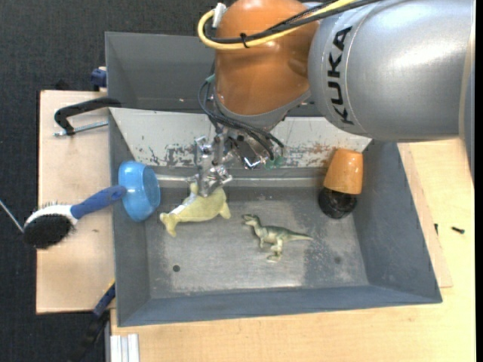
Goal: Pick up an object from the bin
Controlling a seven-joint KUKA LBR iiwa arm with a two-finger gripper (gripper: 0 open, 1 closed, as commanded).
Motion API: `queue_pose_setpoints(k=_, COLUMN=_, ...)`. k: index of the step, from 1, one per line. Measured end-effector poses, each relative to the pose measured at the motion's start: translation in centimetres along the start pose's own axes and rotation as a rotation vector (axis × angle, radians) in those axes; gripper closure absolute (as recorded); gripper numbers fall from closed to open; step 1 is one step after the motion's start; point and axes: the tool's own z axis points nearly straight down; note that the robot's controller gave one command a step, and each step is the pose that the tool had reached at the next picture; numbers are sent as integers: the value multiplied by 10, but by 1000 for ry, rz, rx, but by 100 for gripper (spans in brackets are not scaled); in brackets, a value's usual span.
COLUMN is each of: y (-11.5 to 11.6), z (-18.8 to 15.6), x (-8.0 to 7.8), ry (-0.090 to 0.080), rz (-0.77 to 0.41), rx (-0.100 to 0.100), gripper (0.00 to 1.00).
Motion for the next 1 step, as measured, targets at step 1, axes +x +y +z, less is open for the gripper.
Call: queue_pose_setpoints(k=1, y=0, z=-2, x=-1, ry=-4, rz=0, rx=0, gripper=100)
